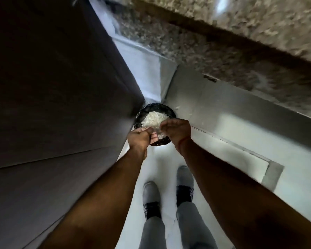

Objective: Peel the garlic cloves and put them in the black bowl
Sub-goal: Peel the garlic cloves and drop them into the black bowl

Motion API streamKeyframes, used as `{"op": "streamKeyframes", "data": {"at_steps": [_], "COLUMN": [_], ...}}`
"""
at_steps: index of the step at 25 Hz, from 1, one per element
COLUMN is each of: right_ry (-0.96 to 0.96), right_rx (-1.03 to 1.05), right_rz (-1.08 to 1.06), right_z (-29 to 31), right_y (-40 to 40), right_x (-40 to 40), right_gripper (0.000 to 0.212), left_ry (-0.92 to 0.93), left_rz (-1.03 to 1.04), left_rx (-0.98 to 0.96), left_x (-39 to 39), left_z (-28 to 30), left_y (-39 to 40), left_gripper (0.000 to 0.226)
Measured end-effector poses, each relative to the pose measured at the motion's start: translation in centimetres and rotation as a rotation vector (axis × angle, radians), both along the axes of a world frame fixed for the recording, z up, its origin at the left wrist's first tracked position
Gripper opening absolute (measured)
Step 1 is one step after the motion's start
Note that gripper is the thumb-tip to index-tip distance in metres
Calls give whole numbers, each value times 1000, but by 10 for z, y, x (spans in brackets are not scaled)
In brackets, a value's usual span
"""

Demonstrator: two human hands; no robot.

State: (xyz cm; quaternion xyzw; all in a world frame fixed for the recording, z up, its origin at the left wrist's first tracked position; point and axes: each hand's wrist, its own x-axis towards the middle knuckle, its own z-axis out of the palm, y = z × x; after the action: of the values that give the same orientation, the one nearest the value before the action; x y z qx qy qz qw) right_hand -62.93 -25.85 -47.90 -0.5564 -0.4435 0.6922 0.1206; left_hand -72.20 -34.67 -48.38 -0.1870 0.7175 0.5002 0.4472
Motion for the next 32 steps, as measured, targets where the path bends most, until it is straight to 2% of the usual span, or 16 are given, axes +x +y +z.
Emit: {"op": "streamKeyframes", "data": {"at_steps": [3,6,9,11,13,15,18,19,20,22,24,26,28,29,30,32], "right_ry": [-132,-42,-15,-216,-527,-539,-107,-77,-118,-383,-555,-413,-61,30,73,-80], "right_rx": [155,257,429,494,360,371,569,545,502,286,186,333,498,534,588,673], "right_rz": [104,243,591,867,1011,964,825,870,941,1003,865,633,555,573,612,798], "right_z": [-27,-35,-36,-48,-59,-58,-36,-37,-52,-73,-78,-52,-15,0,4,-7], "right_y": [-7,-19,-33,-28,-13,-11,-32,-40,-43,-30,-11,-13,-31,-40,-45,-36], "right_x": [-15,-26,-23,-13,-4,-2,-15,-16,-13,-6,2,-7,-18,-18,-17,-10], "right_gripper": [22,31,52,59,58,59,58,57,56,60,71,60,48,45,45,51], "left_ry": [-89,-203,-339,-464,-475,-420,-423,-443,-461,-491,-471,-374,-249,-259,-315,-373], "left_rz": [102,69,125,160,151,177,237,228,192,129,89,121,62,31,32,72], "left_rx": [-13,-5,149,237,243,238,234,246,253,230,277,249,123,143,197,210], "left_x": [-9,-10,-16,-25,-28,-28,-23,-21,-20,-18,-15,-10,-6,-4,-4,-7], "left_z": [-24,-25,-20,-13,-12,-13,-16,-13,-7,2,4,-2,-4,-2,4,18], "left_y": [8,17,19,17,10,-1,-1,3,7,8,3,-2,-3,-2,0,3], "left_gripper": [10,29,43,51,51,53,49,49,46,38,41,35,26,26,28,34]}}
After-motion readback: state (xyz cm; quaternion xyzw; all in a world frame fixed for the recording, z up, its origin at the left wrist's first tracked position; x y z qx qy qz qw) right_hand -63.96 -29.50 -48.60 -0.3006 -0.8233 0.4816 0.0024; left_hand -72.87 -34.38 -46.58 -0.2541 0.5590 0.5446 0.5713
